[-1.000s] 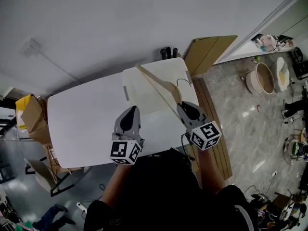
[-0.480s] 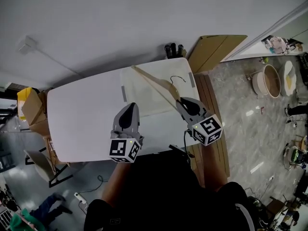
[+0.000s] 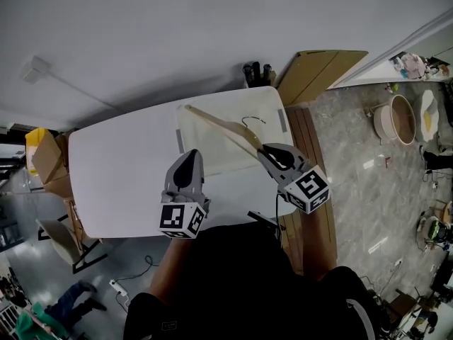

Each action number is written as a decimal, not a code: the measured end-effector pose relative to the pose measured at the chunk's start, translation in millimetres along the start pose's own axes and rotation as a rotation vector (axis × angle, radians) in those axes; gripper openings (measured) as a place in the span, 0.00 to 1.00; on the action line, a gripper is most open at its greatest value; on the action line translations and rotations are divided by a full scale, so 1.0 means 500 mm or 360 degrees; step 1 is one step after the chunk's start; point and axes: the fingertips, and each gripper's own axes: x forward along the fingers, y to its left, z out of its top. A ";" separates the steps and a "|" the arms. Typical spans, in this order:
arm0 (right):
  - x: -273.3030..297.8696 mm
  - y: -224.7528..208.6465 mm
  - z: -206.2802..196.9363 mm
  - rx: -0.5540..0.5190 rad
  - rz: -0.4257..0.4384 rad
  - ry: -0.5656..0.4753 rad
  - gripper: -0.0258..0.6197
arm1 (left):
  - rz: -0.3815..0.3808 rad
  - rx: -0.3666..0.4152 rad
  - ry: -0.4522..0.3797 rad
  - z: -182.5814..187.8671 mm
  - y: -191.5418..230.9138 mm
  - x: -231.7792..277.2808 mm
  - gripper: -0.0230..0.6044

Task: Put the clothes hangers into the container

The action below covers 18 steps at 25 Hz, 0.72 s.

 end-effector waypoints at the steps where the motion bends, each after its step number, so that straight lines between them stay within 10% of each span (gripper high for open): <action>1: 0.004 0.000 -0.001 -0.0004 0.0009 0.0005 0.13 | 0.0001 -0.0003 0.0001 -0.001 0.001 0.003 0.04; 18: 0.075 -0.016 -0.037 -0.0039 0.0087 0.0215 0.13 | 0.0031 -0.0029 0.0024 -0.009 0.027 0.022 0.04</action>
